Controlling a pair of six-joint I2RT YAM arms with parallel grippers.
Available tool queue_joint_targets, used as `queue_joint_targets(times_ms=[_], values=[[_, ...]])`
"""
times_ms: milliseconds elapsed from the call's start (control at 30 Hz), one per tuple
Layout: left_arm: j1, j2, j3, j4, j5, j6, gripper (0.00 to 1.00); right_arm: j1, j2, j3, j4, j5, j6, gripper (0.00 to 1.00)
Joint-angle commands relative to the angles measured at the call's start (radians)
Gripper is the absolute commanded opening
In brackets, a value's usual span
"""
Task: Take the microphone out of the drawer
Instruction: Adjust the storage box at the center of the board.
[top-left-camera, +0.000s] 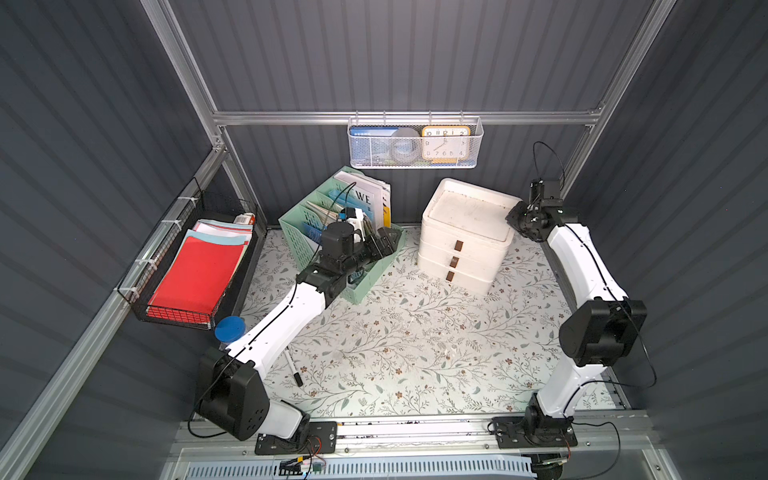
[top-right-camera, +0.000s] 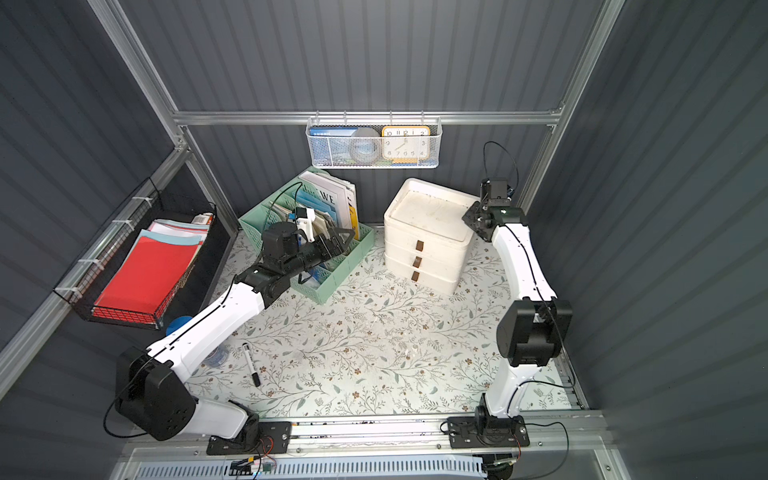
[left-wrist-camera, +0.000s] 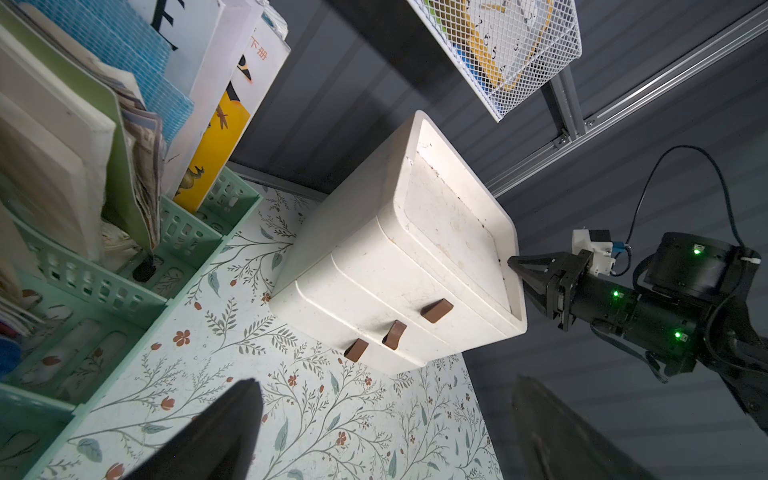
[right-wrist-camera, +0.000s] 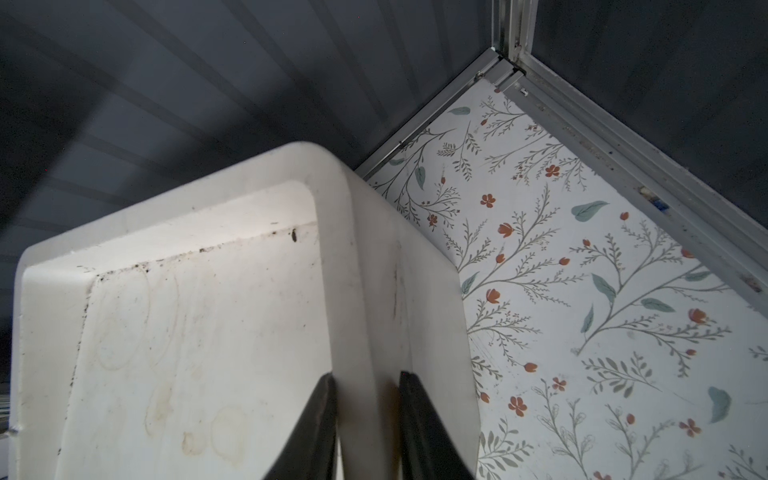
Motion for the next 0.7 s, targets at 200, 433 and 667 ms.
queue_joint_targets(times_ms=[200,433,667], values=[[-0.003,0.011,-0.009,0.006,0.032,0.017,0.99,0.011,-0.078,-0.127,-0.119,0.028,0.076,0.00],[-0.003,0.084,0.029,0.023,0.080,-0.001,0.99,0.053,-0.258,-0.299,-0.097,0.031,0.140,0.00],[-0.003,0.145,0.096,0.016,0.129,-0.020,0.99,0.134,-0.409,-0.421,-0.128,0.030,0.213,0.00]])
